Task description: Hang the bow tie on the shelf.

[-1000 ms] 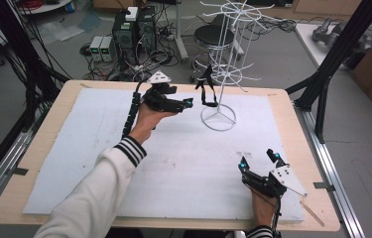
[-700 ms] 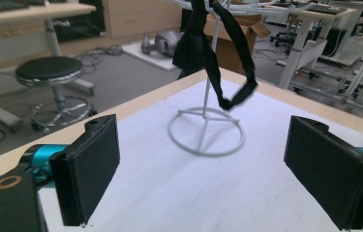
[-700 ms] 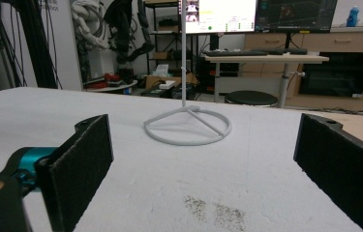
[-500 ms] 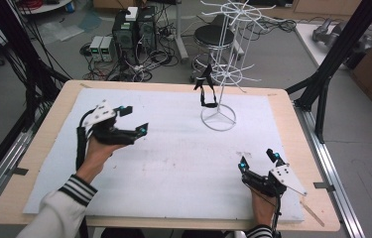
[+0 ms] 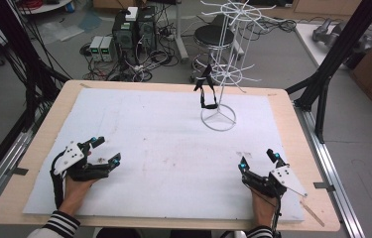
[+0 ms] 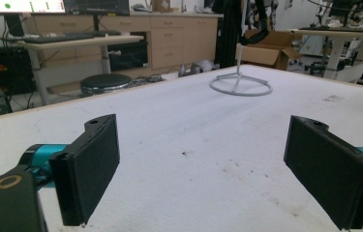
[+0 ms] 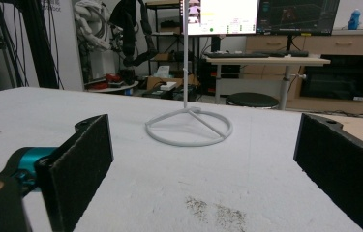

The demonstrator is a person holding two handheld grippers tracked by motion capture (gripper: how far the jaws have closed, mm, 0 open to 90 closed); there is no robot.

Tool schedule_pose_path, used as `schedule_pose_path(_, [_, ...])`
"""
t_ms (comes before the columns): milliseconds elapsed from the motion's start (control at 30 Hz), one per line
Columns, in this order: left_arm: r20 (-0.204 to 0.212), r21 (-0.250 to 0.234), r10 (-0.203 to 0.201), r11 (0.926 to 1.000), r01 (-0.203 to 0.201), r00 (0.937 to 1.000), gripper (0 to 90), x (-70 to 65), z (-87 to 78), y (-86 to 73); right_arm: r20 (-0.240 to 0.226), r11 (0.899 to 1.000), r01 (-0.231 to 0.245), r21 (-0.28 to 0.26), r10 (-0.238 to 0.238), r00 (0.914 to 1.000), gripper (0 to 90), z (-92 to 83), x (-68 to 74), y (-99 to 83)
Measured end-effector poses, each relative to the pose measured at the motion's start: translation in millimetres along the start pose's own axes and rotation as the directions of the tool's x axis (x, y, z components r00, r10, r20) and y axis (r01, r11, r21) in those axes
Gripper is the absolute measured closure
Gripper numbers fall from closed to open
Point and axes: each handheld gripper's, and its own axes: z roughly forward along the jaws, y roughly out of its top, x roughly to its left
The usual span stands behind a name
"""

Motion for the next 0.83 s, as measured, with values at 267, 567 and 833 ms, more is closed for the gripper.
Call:
schedule_pose_path(267, [-0.029, -0.042, 0.006, 0.9991, -0.007, 0.9996, 13.6, -4.5, -3.4, -4.9, 0.002, 1.000, -0.005, 0.001, 0.005, 1.0000, 5.7, -0.4, 0.3, -0.1])
schedule_pose_path(567, [-0.043, -0.082, -0.013, 0.9966, 0.009, 0.9990, 13.9, -3.7, -6.9, -7.0, 0.006, 1.000, -0.003, 0.000, 0.003, 1.0000, 5.8, -0.2, 0.3, -0.1])
schedule_pose_path(833, [-0.041, -0.096, -0.019, 0.9953, 0.015, 0.9990, 13.9, -3.2, -8.3, -7.6, 0.014, 1.000, 0.003, 0.008, -0.003, 0.9999, 5.8, 0.8, 0.7, 0.2])
